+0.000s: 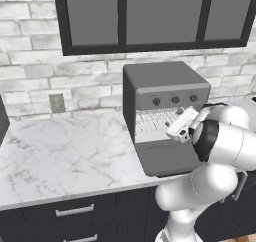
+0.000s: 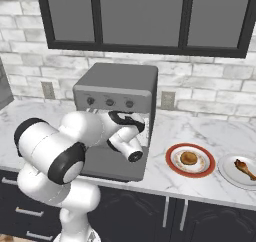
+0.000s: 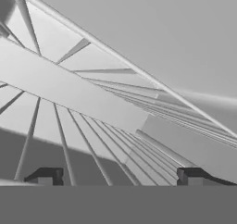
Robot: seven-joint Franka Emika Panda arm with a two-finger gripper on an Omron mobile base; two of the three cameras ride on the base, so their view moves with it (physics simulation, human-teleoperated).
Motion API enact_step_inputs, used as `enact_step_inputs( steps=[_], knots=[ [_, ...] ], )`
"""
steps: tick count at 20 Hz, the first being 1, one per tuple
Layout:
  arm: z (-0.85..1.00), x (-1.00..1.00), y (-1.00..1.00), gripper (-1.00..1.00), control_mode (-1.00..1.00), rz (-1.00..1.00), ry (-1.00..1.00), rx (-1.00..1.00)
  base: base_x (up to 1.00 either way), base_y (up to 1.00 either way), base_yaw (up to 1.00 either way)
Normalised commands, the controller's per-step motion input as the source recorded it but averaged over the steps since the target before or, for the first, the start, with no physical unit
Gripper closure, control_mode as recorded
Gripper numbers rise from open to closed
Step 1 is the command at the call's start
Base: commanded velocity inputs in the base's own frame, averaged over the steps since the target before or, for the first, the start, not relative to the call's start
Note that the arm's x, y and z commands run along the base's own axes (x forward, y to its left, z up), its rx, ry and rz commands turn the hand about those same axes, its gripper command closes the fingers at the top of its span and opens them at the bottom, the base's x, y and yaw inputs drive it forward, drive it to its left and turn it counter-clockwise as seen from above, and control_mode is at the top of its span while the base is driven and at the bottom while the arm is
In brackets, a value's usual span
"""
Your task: Open the toaster oven door. Place the bread on the top rack in the toaster oven and place the chicken drumstick on the bottom rack.
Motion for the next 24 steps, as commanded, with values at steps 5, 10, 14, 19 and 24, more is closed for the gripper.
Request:
enact_step_inputs(
  steps=[5, 10, 14, 19, 24],
  knots=[
    [-0.26, 0.43, 0.02, -1.00, -1.00, 0.00, -0.06, 0.04, 0.00, 0.00, 0.00],
    [-0.35, 0.31, 0.03, 1.00, -1.00, -0.01, -0.10, 0.00, 0.00, 0.00, 0.00],
    [-0.19, 0.00, 0.00, 1.00, -1.00, 0.00, -0.05, -0.02, 0.00, 0.00, 0.00],
    [0.00, -0.16, -0.31, 1.00, -1.00, 0.12, 0.02, -0.04, 0.00, 0.00, 0.00],
    [0.00, -0.70, -0.46, 1.00, -1.00, 0.26, 0.01, -0.12, 0.00, 0.00, 0.00]
  ],
)
